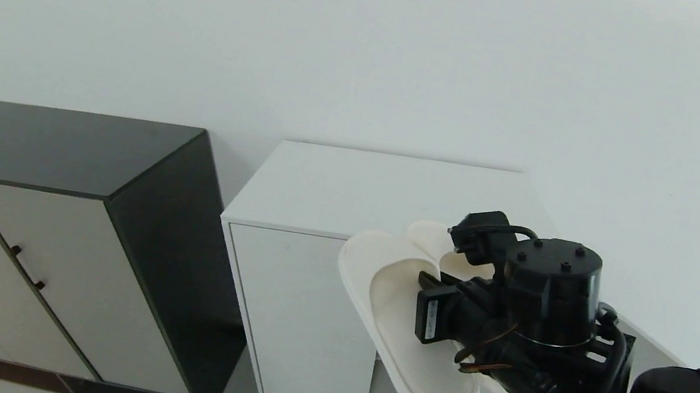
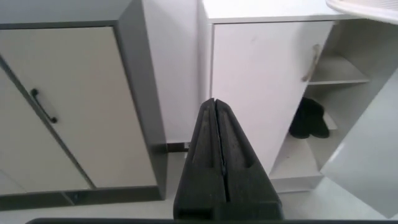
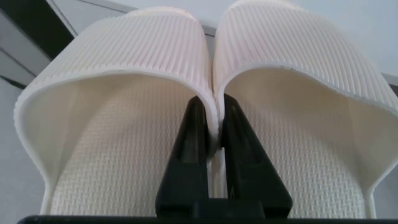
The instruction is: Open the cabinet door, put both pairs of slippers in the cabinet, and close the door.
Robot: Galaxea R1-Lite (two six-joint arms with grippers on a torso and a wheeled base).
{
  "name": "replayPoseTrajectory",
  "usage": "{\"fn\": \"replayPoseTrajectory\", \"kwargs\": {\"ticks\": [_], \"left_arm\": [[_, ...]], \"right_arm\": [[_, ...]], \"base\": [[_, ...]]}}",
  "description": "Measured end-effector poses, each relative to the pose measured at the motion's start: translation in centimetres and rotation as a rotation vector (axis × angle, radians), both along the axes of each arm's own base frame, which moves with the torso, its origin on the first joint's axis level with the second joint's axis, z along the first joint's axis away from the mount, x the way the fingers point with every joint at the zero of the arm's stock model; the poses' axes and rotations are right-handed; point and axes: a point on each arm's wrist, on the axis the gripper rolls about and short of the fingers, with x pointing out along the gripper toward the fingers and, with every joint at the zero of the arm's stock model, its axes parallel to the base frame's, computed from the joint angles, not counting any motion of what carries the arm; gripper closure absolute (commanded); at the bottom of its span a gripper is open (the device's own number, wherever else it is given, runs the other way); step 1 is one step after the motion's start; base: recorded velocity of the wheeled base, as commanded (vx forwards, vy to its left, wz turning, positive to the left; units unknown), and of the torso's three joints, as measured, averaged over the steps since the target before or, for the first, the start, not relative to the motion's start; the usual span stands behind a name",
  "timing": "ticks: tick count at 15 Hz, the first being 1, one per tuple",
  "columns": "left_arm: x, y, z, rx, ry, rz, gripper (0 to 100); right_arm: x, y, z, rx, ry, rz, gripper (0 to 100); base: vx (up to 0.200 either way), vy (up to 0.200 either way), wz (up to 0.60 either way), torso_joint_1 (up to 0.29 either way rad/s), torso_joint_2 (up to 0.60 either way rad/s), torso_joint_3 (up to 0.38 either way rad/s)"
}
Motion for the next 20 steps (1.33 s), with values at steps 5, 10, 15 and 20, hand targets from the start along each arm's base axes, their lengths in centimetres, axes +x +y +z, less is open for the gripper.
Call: {"fn": "replayPoseTrajectory", "kwargs": {"ticks": [5, 10, 15, 20], "left_arm": [[0.0, 0.0, 0.0, -0.001, 0.001, 0.0, 100], [0.0, 0.0, 0.0, -0.001, 0.0, 0.0, 100], [0.0, 0.0, 0.0, -0.001, 0.0, 0.0, 100], [0.0, 0.0, 0.0, -0.002, 0.0, 0.0, 100]], "right_arm": [[-1.2, -1.0, 0.0, 0.016, -0.01, 0.085, 100], [-1.5, -1.4, -0.2, -0.018, -0.017, 0.106, 100], [-1.6, -1.5, -0.4, -0.031, -0.015, 0.106, 100], [-1.8, -1.6, -0.7, -0.039, -0.007, 0.112, 100]], "base": [[0.0, -0.08, 0.0, 0.002, 0.0, 0.001], [0.0, 0.0, 0.0, 0.0, 0.0, 0.0], [0.0, 0.0, 0.0, 0.0, 0.0, 0.0], [0.0, 0.0, 0.0, -0.112, 0.26, 0.15]]}}
